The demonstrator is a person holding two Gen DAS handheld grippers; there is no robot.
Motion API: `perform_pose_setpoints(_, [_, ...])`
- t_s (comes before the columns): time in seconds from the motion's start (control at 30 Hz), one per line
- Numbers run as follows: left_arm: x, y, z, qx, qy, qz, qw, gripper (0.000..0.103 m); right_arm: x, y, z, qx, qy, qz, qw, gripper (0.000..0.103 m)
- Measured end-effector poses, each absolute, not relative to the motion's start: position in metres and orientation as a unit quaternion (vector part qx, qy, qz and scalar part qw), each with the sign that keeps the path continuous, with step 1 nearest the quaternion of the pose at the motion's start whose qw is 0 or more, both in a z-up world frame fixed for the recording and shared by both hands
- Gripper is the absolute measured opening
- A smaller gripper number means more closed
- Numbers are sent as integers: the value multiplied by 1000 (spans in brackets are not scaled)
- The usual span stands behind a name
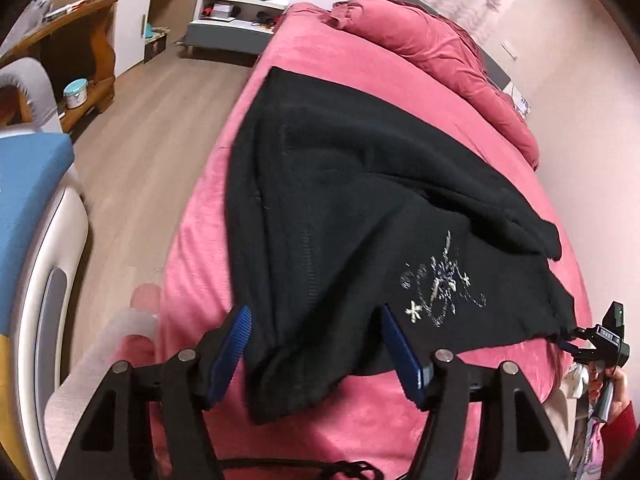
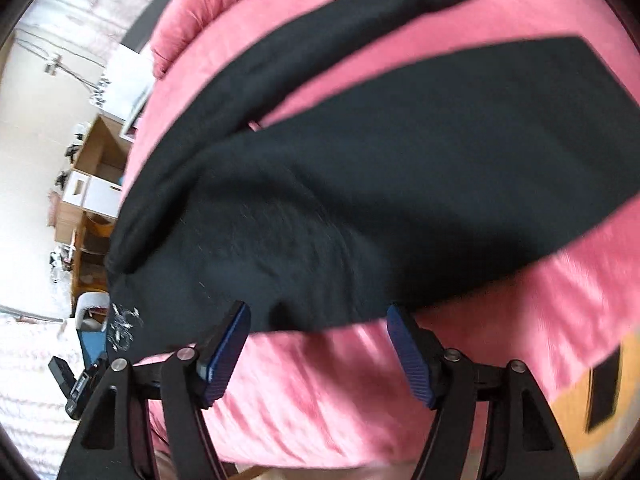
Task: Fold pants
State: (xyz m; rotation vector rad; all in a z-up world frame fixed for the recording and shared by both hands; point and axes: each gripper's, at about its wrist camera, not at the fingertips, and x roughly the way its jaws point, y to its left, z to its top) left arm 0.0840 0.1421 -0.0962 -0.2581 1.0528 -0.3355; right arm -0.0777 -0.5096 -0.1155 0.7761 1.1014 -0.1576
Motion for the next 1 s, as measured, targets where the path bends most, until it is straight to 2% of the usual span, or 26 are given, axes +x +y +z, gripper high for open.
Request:
perform_pose_setpoints(0.1, [81,134,-108,-157,521,-190,817,68,-87,-522,-129,393,498,-108,765,71])
perform_pose_setpoints(0.2, [75,128,-110,-156,511,-164,829,62,-92,-536,-135,431,460,-137,764,71])
perform_pose_setpoints(0.23, [74,125,-109,-150,505,-164,834,34,-92,-538,-136,441,448,-142,764,71])
perform_pose_setpoints(0.27, [75,120,-109,-136,505,-170,835,13,-92,-540,-137,449,435,-148,767,71])
perform_pose_setpoints(0.3, [75,117,-109,-122,507,-170,836,13,-91,-541,-138,450,425,-157,770,65])
perform_pose_setpoints(0.33, [74,114,-106,-110,503,-171,840,12,-90,-541,-138,443,420,-167,774,54])
perform_pose_setpoints(0.37, [72,113,-102,-102,497,-174,844,12,-89,-542,-137,434,423,-169,777,13])
perform_pose_setpoints(0.47, [69,126,-87,-124,485,-175,848,11,-93,-547,-130,430,421,-164,782,8])
perform_pose_setpoints(0.63, [57,152,-59,-143,480,-189,845,11,-121,-553,-102,424,411,-164,791,7])
perform_pose_setpoints(0.77, [55,147,-70,-103,502,-194,836,12,-119,-556,-107,394,441,-153,792,8])
perform_pose_setpoints(0.83, [58,145,-81,-100,513,-186,832,16,-109,-554,-115,380,452,-149,793,13])
perform_pose_setpoints(0.87, [61,146,-84,-103,519,-176,830,20,-106,-554,-117,381,456,-149,791,16])
perform_pose_setpoints(0.9, [62,149,-85,-115,521,-171,828,21,-104,-555,-117,385,455,-145,790,29])
perform_pose_setpoints(0.97, [59,157,-83,-130,518,-167,829,27,-108,-557,-112,392,442,-134,796,47])
perform_pose_setpoints(1.0, [59,161,-79,-138,514,-168,830,28,-112,-558,-106,388,437,-130,801,49])
